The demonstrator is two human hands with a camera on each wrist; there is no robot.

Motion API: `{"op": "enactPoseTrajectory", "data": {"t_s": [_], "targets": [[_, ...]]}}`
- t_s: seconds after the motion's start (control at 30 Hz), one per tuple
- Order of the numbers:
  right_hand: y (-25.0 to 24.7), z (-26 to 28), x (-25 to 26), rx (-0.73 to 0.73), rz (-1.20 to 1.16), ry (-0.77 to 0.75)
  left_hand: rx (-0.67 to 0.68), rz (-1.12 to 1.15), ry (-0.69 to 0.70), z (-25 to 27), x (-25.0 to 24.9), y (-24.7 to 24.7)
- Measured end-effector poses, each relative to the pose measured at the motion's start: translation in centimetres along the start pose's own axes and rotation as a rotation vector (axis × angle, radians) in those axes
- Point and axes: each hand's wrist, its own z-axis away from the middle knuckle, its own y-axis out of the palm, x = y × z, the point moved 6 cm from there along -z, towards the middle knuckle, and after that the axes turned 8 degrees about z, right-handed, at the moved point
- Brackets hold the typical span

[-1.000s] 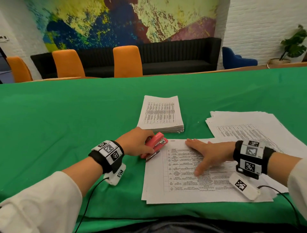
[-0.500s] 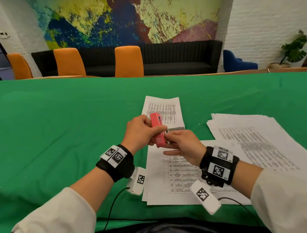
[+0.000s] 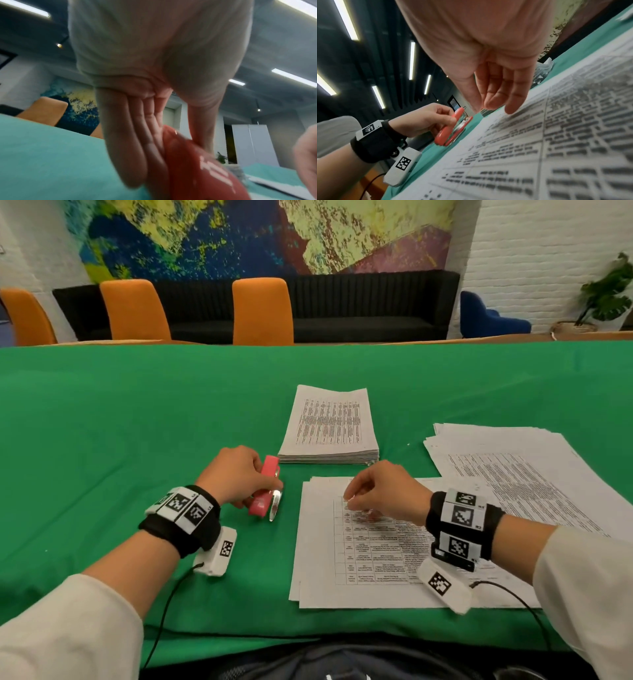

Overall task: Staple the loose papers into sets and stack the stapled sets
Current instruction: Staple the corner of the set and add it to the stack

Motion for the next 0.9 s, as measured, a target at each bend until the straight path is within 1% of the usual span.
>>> {"op": "enactPoseTrajectory", "data": {"t_s": [0.07,0.13,0.17,0.2,0.27,0.3,0.33,0.37,0.4,0.43,0.5,0.57,0.6,0.7,0.8,0.9], "targets": [[0.1,-0.2,0.6,0.031,0.149,-0.020,0.067,-0.066,-0.039,0.0,0.8,0.5],[0.4,-0.4,1.1,0.080,0.243,-0.031,0.123,-0.101,-0.073,0.2,1.1,0.8],[0.5,-0.5,1.3,0.088,0.282,-0.036,0.123,-0.153,-0.078,0.3,1.0,0.7],[0.7,-0.6,1.6,0.089,0.324,-0.041,0.087,-0.251,-0.059,0.4,0.6,0.5],[0.9,-0.6,2.1,0.085,0.403,-0.050,-0.051,-0.469,0.060,1.0,-0.9,-0.1],[1.0,-0.7,2.3,0.084,0.430,-0.051,-0.106,-0.497,0.161,1.5,-2.1,0.0],[1.1,-0.7,2.5,0.083,0.452,-0.054,-0.118,-0.471,0.276,2.2,-3.4,0.6],[1.1,-0.8,2.7,0.082,0.472,-0.059,-0.083,-0.430,0.378,3.0,-4.8,1.4],[1.2,-0.9,2.8,0.080,0.489,-0.064,-0.014,-0.392,0.444,3.6,-5.7,2.6],[1.2,-1.0,2.9,0.078,0.499,-0.067,0.062,-0.371,0.473,4.1,-6.5,3.8],[1.1,-1.0,2.9,0.076,0.502,-0.069,0.190,-0.394,0.440,4.4,-7.1,6.1],[1.1,-1.0,2.8,0.078,0.486,-0.073,0.317,-0.478,0.394,4.5,-7.2,7.8],[1.1,-1.0,2.6,0.083,0.478,-0.072,0.366,-0.525,0.395,4.6,-7.3,8.3],[1.3,-0.9,2.1,0.109,0.458,-0.058,0.403,-0.588,0.421,4.8,-7.9,8.6],[1.1,-0.7,1.8,0.124,0.412,-0.041,0.436,-0.636,0.407,4.7,-8.7,8.6],[0.3,0.4,1.1,0.143,0.222,-0.010,0.481,-0.680,0.372,4.6,-9.6,9.0]]}}
